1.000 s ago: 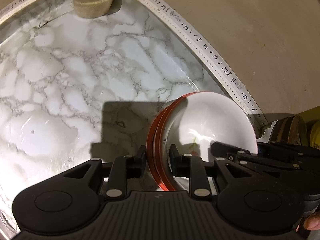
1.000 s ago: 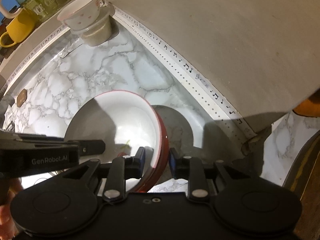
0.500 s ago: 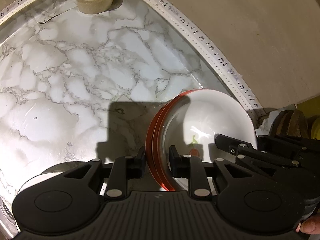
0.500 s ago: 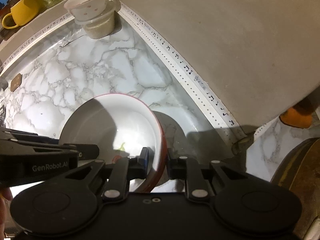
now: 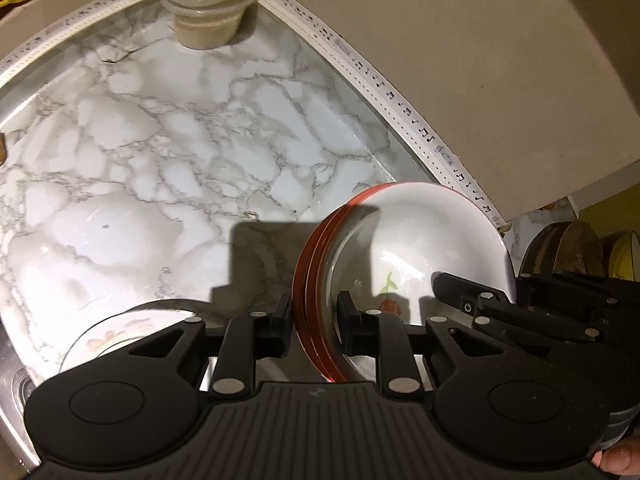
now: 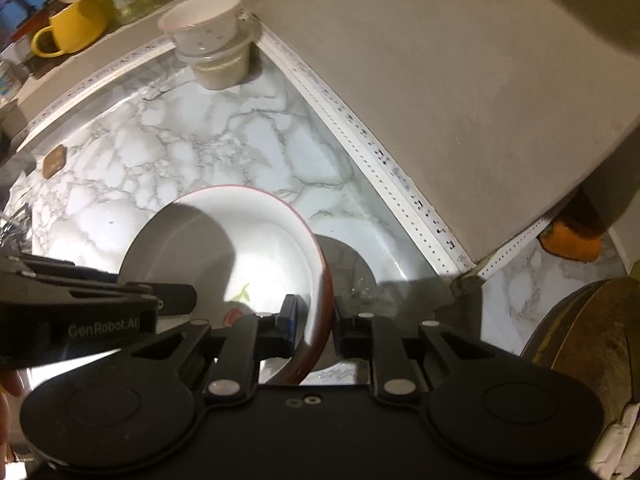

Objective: Organize plates and bowls
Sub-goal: 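Carry the nested bowls with both grippers over the floral plate stack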

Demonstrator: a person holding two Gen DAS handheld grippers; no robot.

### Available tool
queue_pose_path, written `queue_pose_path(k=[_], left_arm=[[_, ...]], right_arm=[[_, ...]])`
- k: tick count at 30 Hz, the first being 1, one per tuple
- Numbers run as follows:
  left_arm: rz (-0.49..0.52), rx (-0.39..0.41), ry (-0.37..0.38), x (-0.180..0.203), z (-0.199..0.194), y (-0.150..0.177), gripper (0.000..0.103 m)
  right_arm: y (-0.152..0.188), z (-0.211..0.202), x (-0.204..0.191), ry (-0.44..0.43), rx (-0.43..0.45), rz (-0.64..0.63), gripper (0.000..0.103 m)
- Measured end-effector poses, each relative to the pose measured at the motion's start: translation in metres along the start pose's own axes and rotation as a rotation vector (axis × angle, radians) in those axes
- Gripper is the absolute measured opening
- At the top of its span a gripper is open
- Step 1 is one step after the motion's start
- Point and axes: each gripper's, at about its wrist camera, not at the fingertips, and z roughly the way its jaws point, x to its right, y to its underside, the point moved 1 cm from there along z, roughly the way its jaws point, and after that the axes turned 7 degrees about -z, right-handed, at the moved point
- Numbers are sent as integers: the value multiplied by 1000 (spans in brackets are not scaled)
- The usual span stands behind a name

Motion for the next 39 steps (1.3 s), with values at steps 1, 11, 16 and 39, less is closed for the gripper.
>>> queue_pose_path(k=[1,11,16,39], left_arm=[[-4,6,-3,-2,-4,1,20],[-73,44,-39,-41,-38,20,19],[-119,46,-60,-66,-46,34,19],[-227,-16,-122,-137,-51,89,19]], right_arm=[[0,-3,-1,-1,5,3,18],[3,-18,-45,-26,20,-84,17],[4,-16,-71,-52,17,-121,17],[27,-3,-154,-102,-67,-251,15]])
